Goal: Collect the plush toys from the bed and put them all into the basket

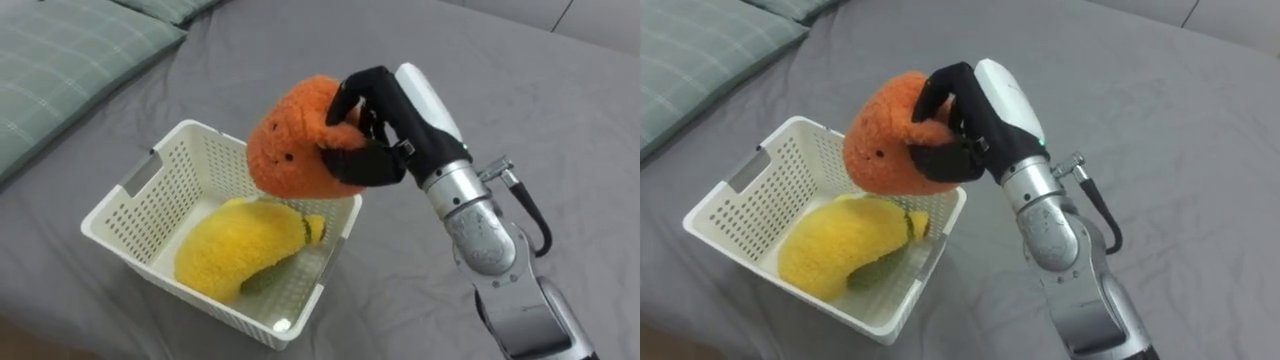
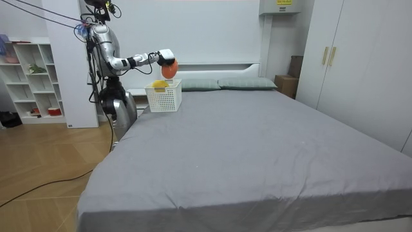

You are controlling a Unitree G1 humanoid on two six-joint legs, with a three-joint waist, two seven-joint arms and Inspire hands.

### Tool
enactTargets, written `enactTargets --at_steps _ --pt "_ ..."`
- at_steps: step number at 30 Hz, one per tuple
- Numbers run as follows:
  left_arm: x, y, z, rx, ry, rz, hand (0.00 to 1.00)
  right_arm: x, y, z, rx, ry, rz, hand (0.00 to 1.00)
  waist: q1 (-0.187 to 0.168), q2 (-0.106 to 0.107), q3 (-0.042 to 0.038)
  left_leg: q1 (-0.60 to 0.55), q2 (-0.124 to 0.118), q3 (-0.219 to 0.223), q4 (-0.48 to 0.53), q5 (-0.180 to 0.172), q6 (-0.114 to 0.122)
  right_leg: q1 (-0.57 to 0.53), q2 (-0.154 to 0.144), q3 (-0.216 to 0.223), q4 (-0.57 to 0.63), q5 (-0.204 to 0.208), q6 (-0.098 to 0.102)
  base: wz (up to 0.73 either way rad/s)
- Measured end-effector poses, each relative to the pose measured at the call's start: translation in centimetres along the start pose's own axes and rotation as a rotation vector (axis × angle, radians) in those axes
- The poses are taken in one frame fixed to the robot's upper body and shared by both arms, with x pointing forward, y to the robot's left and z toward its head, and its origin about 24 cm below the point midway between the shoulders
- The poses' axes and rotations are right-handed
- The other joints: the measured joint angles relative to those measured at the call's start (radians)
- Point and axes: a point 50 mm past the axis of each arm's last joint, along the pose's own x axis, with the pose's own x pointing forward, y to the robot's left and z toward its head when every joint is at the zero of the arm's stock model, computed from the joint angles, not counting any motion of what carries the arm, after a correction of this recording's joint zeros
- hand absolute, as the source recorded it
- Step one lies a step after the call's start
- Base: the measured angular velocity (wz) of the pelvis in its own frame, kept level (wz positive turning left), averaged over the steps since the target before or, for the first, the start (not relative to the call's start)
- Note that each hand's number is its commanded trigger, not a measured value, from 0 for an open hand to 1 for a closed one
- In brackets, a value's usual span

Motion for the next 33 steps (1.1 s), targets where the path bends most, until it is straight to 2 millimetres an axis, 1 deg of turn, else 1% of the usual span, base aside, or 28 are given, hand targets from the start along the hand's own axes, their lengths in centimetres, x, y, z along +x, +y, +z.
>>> enactTargets --at_steps 4,5,6,7,9,11,12,13,14,15,18,20,33 --pt "0.0 -0.2 0.3 0.008 -0.007 -0.006 0.0 0.0 0.9 0.0 0.003 0.011 0.042 1.0 0.009 -0.005 -0.002 0.001 0.0 -0.001 -0.001 0.0 0.0 -0.001 0.0 -0.005 0.0 0.0 0.0 0.0" --pt "0.1 -0.3 0.5 0.011 -0.011 -0.009 0.0 0.0 1.0 -0.1 0.003 0.014 0.045 0.85 0.016 -0.008 -0.0016 0.001 0.0 -0.001 -0.001 0.0 0.0 -0.001 0.0 -0.005 0.0 0.0 0.0 0.0" --pt "0.1 -0.3 0.7 0.022 -0.015 -0.012 0.0 0.0 1.1 -0.2 0.004 0.022 0.048 0.78 0.021 -0.011 -0.002 0.001 0.0 -0.001 -0.002 0.0 0.0 -0.001 0.0 -0.005 0.0 0.0 0.0 0.0" --pt "0.1 -0.3 0.7 0.025 -0.016 -0.013 0.0 0.0 1.1 -0.3 0.004 0.026 0.05 0.66 0.023 -0.013 -0.002 0.0 0.0 -0.002 -0.002 0.0 0.0 0.0 0.0 -0.006 0.0 0.0 0.0 0.0" --pt "0.1 -0.2 0.9 0.028 -0.019 -0.011 0.0 0.1 1.4 -0.9 0.01 0.054 0.062 0.45 0.031 -0.02 0.0004 0.0 0.0 -0.002 -0.003 0.0 0.0 0.0 0.001 -0.005 0.0 0.0 0.0 0.0" --pt "0.1 -0.1 1.0 0.029 -0.018 -0.008 0.0 0.1 1.7 -1.4 0.01 0.08 0.075 0.47 0.04 -0.025 0.0029 0.0 0.0 -0.002 -0.003 0.0 0.0 0.0 0.001 -0.004 0.0 0.0 0.0 0.0" --pt "0.2 0.0 1.1 0.029 -0.015 -0.006 0.0 0.0 2.1 -1.8 0.011 0.098 0.087 0.44 0.046 -0.028 0.0038 0.0 0.0 -0.002 -0.002 0.0 0.0 0.0 0.001 -0.004 0.0 0.0 0.0 0.0" --pt "0.2 0.0 1.1 0.03 -0.014 -0.005 0.0 0.0 2.3 -1.9 0.011 0.106 0.094 0.39 0.049 -0.03 0.0048 0.0 0.0 -0.002 -0.002 0.0 0.0 0.0 0.001 -0.004 0.0 0.0 0.0 0.0" --pt "0.2 0.0 1.0 0.03 -0.014 -0.002 0.0 0.1 2.7 -2.1 0.007 0.115 0.112 0.1 0.05 -0.033 0.0069 0.0 0.0 -0.002 -0.002 0.0 0.0 0.0 0.001 -0.004 0.0 0.0 0.0 0.0" --pt "0.2 0.0 1.0 0.03 -0.014 0.001 0.0 0.0 3.1 -2.2 0.007 0.118 0.131 0.0 0.05 -0.036 0.0083 -0.002 0.0 -0.003 -0.002 -0.001 0.0 0.0 0.001 -0.004 0.0 0.0 0.0 0.0" --pt "0.2 0.0 1.1 0.03 -0.015 0.004 0.0 0.0 3.8 -2.1 0.006 0.114 0.162 0.0 0.049 -0.036 0.0086 -0.009 0.0 -0.008 -0.002 -0.001 0.0 -0.003 0.0 -0.005 -0.001 0.0 0.0 0.03" --pt "0.2 0.0 1.1 0.03 -0.013 0.004 0.0 0.0 3.9 -2.0 0.005 0.111 0.167 0.0 0.05 -0.036 0.0085 -0.009 0.0 -0.009 -0.001 -0.001 0.0 -0.003 0.001 -0.005 -0.001 0.0 0.0 0.02" --pt "0.1 0.5 0.6 0.034 0.015 0.01 0.0 0.0 3.9 -2.0 0.004 0.111 0.162 0.0 0.049 -0.036 0.0083 -0.009 -0.001 -0.016 0.002 -0.001 0.0 0.0 0.001 -0.005 -0.001 0.0 0.0 0.0"
